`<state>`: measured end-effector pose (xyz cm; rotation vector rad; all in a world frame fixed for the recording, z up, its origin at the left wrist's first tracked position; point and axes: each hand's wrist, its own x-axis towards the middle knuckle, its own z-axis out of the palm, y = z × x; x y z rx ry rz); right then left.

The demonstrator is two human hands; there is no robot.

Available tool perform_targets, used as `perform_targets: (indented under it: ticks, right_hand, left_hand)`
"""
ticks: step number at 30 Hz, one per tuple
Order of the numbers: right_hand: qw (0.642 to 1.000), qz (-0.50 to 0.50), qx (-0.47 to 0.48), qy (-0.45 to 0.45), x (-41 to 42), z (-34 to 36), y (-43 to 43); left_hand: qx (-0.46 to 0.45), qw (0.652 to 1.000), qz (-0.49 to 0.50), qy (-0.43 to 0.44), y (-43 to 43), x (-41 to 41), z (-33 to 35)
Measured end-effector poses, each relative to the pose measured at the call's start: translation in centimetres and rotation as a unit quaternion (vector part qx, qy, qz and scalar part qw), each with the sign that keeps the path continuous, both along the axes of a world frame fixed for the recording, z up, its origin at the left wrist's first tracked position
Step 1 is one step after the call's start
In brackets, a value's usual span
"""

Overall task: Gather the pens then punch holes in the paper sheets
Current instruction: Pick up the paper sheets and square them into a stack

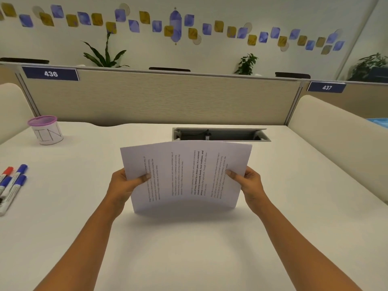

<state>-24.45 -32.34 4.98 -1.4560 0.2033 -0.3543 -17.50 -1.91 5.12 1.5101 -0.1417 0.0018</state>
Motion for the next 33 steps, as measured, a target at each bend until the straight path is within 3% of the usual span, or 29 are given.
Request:
perform_targets:
  ticks: [13,19,23,26,29,33]
  right_hand:
    - [1.0,-0.023,-0.005,0.008,0.1,-0.6,0.2]
    - [0.973,-0.187,-0.121,0.053,0.0,-1.8,-0.1]
    - [0.984,-0.054,-0.145,0.09,-0.5,-2.2,0.6]
    - [0.948,0.107,-0.177,0.24,-0.7,-1.2,2.1]
    - [0.93,0.167,-0.11,0.307,0.0,-0.4,3.6]
    - [0.965,0.15,0.111,0.185,1.2,-0.1,4.9]
  left_hand:
    - [-0.019,1.0,0.012,0.004,-0.3,-0.4,-0.3]
    - [-0.027,0.998,0.06,0.012,-0.8,-0.4,-0.5]
    - [-0.065,0.994,0.086,0.0,-1.6,-0.5,0.0]
    - [-0.099,0.992,0.072,-0.002,-2.4,-0.8,0.4]
    - [-0.142,0.988,0.06,0.008,-3.3,-0.9,1.0]
    - [-0.2,0.979,0.023,0.021,-4.1,-1.0,0.9]
